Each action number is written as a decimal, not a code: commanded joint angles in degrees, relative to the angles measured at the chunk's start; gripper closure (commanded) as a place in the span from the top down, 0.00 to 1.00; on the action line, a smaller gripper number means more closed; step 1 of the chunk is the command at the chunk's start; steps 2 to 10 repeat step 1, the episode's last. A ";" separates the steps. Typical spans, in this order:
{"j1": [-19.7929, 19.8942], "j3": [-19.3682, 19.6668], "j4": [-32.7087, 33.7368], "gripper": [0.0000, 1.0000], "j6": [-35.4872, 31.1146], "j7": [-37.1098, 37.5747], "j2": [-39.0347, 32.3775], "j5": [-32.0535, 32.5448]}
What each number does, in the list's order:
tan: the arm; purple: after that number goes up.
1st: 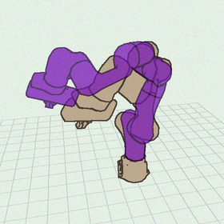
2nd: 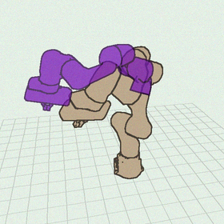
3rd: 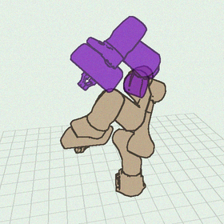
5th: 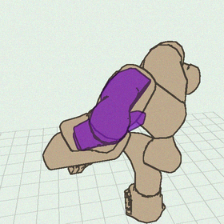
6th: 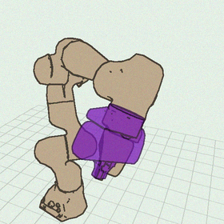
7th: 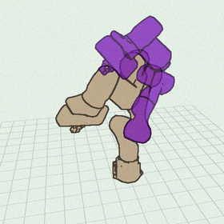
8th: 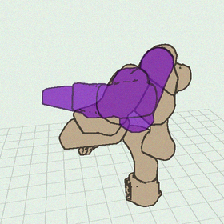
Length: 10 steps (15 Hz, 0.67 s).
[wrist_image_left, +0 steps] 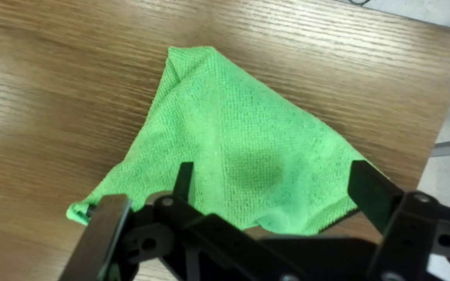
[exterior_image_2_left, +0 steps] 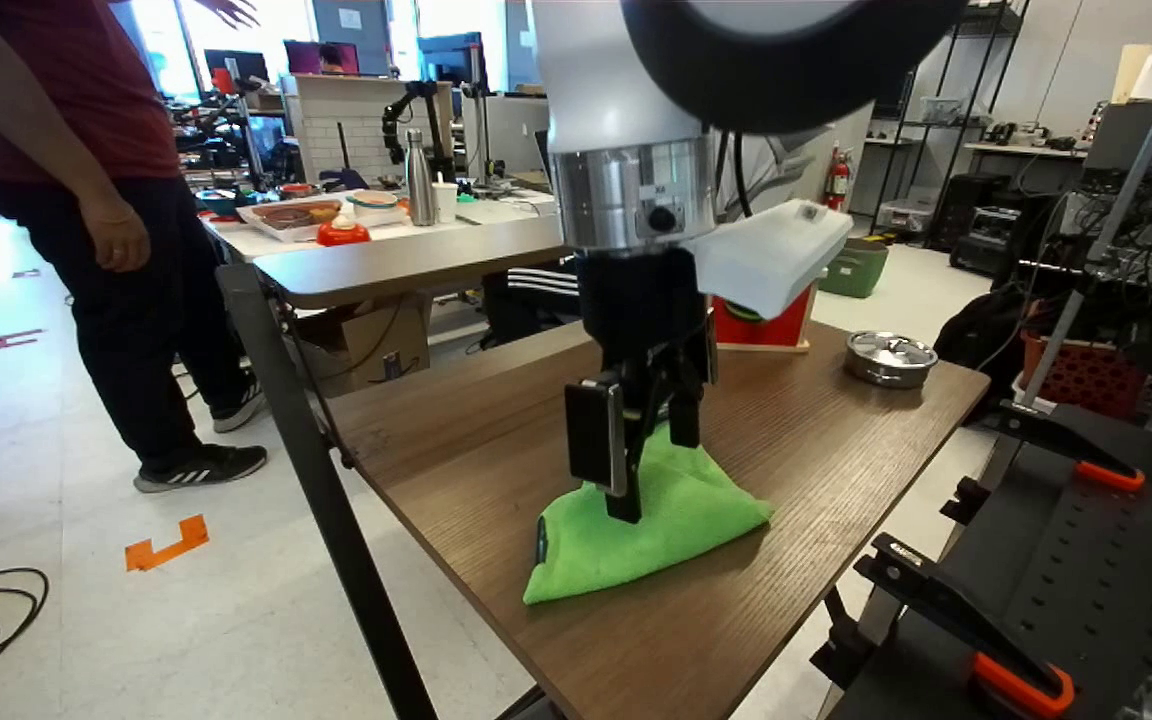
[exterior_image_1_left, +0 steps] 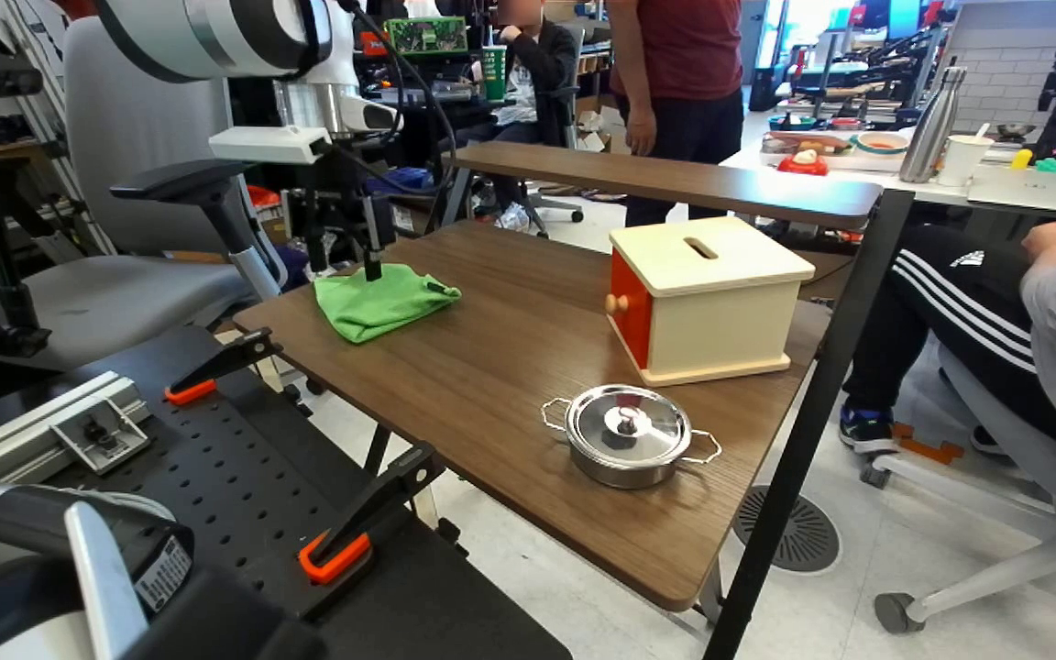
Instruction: Slide the green cloth forward
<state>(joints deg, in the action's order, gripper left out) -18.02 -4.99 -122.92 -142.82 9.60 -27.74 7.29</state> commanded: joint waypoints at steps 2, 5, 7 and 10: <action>0.68 -0.51 -0.17 1.00 0.21 0.21 0.96 0.34; 0.68 -0.51 -0.17 1.00 0.21 0.21 0.96 0.34; 0.68 -0.51 -0.17 1.00 0.21 0.21 0.96 0.34; 0.68 -0.51 -0.17 1.00 0.21 0.21 0.96 0.34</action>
